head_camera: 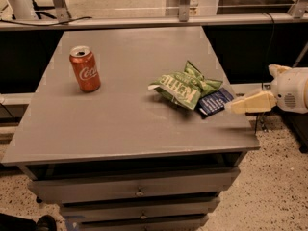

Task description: Move green jalapeno chip bag near rxbar blueberry

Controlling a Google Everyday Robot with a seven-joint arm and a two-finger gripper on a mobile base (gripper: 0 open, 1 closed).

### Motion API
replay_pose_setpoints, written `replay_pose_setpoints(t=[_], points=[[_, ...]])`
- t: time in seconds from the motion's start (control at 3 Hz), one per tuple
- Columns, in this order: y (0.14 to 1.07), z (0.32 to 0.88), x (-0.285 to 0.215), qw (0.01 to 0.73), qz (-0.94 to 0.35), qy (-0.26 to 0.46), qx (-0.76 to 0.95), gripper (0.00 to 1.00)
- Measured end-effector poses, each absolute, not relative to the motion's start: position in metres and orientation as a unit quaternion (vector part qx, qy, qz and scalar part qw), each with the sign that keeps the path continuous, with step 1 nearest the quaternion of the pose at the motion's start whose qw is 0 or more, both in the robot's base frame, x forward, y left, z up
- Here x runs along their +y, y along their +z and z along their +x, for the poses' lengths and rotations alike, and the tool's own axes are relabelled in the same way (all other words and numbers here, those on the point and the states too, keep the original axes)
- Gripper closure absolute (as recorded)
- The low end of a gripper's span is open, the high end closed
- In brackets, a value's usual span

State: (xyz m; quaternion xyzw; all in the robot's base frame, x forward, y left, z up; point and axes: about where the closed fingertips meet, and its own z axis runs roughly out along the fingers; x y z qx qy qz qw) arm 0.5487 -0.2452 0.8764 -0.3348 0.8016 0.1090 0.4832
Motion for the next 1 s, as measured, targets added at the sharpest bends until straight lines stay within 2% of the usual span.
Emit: replay_pose_setpoints(t=[0.33,0.67,1.0], points=[[0.870,0.559,-0.259,0.481,-0.374,0.106,0.786,0.00],[0.921,0.562,-0.307,0.513,-0.402,0.071,0.755,0.00],[0.947,0.567,-0.311,0.528,-0.406,0.058,0.744,0.00]])
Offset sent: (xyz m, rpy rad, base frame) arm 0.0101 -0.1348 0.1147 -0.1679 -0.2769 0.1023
